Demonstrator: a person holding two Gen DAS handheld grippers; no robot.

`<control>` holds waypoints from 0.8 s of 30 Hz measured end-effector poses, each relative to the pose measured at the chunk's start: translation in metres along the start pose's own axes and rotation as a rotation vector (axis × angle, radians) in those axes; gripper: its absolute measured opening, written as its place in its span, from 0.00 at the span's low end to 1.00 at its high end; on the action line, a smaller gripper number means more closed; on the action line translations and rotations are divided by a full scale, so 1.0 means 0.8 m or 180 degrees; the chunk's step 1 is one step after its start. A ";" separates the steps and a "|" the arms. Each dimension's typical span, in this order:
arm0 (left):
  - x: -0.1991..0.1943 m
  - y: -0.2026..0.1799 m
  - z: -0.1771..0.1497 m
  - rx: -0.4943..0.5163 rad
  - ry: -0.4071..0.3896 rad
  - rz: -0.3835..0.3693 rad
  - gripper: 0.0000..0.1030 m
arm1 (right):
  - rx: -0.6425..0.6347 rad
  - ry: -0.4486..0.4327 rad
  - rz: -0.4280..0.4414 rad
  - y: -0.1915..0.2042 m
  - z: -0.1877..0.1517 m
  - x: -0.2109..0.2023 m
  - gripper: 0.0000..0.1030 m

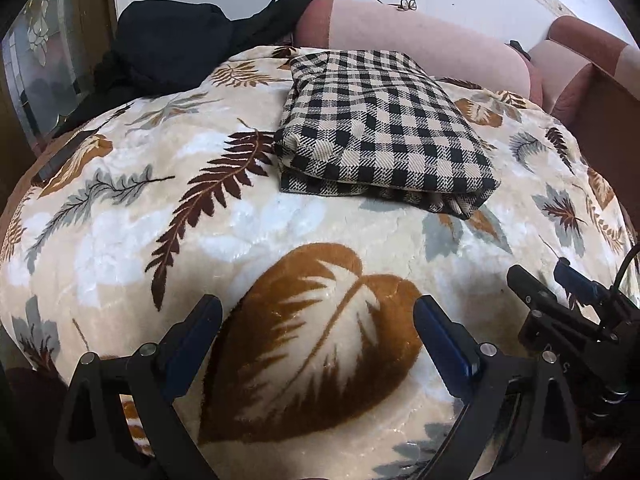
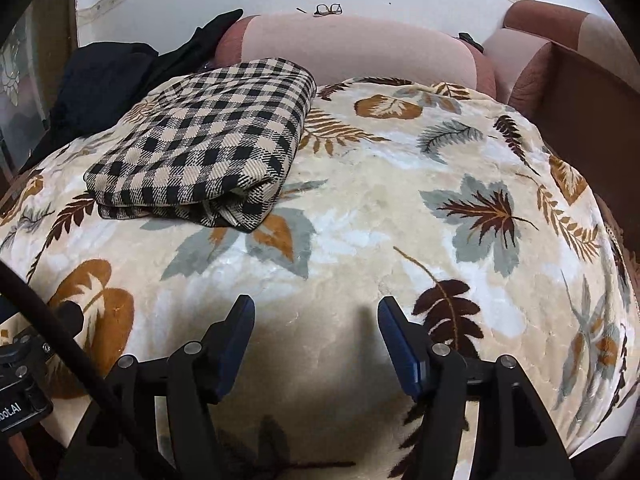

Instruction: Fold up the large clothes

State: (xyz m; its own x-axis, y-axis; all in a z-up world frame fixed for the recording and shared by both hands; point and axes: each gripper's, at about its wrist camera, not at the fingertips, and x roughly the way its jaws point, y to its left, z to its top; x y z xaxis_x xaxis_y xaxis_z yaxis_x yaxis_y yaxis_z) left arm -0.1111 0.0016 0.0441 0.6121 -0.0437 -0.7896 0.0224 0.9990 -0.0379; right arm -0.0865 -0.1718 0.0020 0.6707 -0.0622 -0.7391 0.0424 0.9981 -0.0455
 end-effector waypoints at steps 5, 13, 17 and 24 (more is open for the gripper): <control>0.002 -0.003 -0.001 0.0026 0.0018 0.0000 0.93 | -0.0005 0.0009 0.0005 0.002 -0.001 0.001 0.67; 0.003 -0.003 -0.003 0.0064 0.0042 -0.0018 0.93 | 0.0006 0.0025 0.0013 -0.002 -0.001 0.002 0.68; 0.004 -0.001 -0.004 0.0067 0.0052 -0.0015 0.93 | -0.0019 0.0032 0.0016 0.002 -0.002 0.004 0.69; 0.005 0.001 -0.004 0.0062 0.0067 -0.0016 0.93 | -0.0037 0.0000 0.0005 0.006 -0.002 0.003 0.69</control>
State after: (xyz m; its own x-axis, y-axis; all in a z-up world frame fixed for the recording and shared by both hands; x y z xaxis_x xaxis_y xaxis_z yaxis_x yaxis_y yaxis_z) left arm -0.1114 0.0021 0.0390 0.5952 -0.0486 -0.8021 0.0411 0.9987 -0.0301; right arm -0.0862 -0.1673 -0.0009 0.6706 -0.0606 -0.7393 0.0327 0.9981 -0.0521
